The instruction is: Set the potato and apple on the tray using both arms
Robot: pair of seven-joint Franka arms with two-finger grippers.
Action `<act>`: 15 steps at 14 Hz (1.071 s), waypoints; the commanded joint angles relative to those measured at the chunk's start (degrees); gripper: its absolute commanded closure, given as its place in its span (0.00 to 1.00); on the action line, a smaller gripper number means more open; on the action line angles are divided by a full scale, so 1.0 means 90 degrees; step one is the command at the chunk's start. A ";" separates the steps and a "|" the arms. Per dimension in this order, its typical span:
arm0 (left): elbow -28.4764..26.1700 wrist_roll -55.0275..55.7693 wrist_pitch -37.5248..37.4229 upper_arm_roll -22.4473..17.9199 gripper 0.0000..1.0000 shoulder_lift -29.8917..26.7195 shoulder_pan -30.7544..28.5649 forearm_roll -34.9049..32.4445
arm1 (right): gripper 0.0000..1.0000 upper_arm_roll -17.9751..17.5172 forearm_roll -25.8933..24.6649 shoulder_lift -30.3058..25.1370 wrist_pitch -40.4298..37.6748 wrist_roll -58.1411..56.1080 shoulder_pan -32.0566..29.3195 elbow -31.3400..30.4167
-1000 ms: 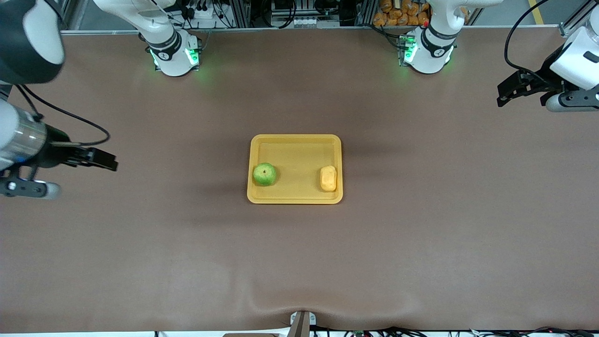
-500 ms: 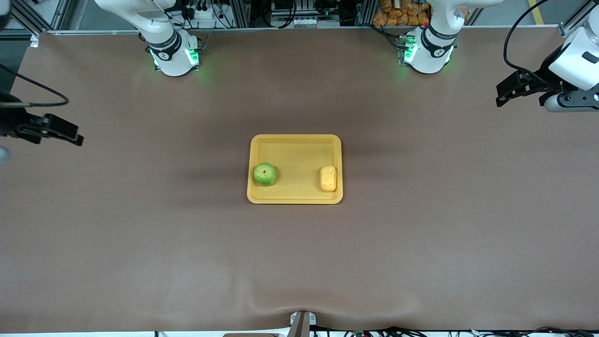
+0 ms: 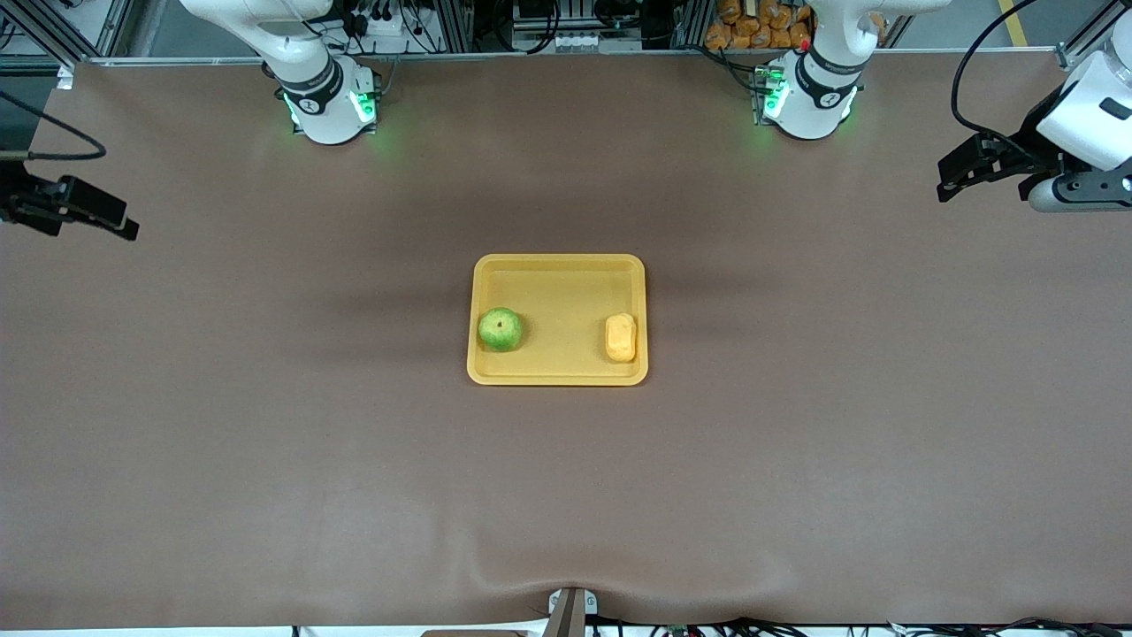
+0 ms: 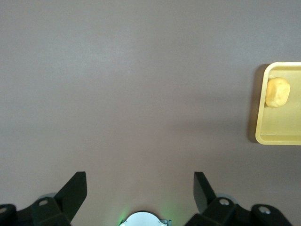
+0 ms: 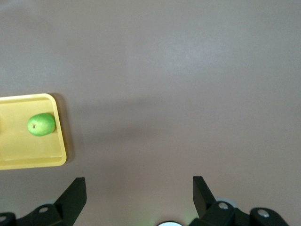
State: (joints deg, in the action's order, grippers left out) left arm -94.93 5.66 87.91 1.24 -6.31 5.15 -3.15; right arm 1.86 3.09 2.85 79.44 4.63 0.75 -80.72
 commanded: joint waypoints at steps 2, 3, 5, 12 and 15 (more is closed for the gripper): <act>-0.0009 -0.0121 -0.0002 -0.0059 0.00 -0.0051 0.0023 0.0135 | 0.00 -0.0061 -0.0060 -0.0941 0.0664 -0.0307 -0.0132 -0.1361; -0.0009 -0.0121 -0.0002 -0.0059 0.00 -0.0051 0.0023 0.0135 | 0.00 -0.0070 -0.0060 -0.0951 0.0694 -0.0512 -0.0210 -0.1401; 0.0001 -0.0130 -0.0002 -0.0059 0.00 -0.0051 0.0014 0.0135 | 0.00 -0.0070 -0.0060 -0.0932 0.0704 -0.0582 -0.0298 -0.1392; 0.0157 -0.0140 -0.0070 -0.0098 0.00 -0.0031 -0.0025 0.0135 | 0.00 -0.0109 -0.0568 -0.0903 0.0607 -0.0621 -0.0231 -0.1324; 0.0196 -0.0140 -0.0129 -0.0099 0.00 -0.0022 -0.0035 0.0135 | 0.00 -0.0119 -0.0568 -0.0912 0.0597 -0.0612 -0.0201 -0.1236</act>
State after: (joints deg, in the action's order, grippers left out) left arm -94.14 5.65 87.89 0.57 -6.34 5.09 -3.15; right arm 1.28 -0.83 -3.87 84.70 -0.38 -0.87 -91.30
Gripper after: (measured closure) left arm 0.000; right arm 0.000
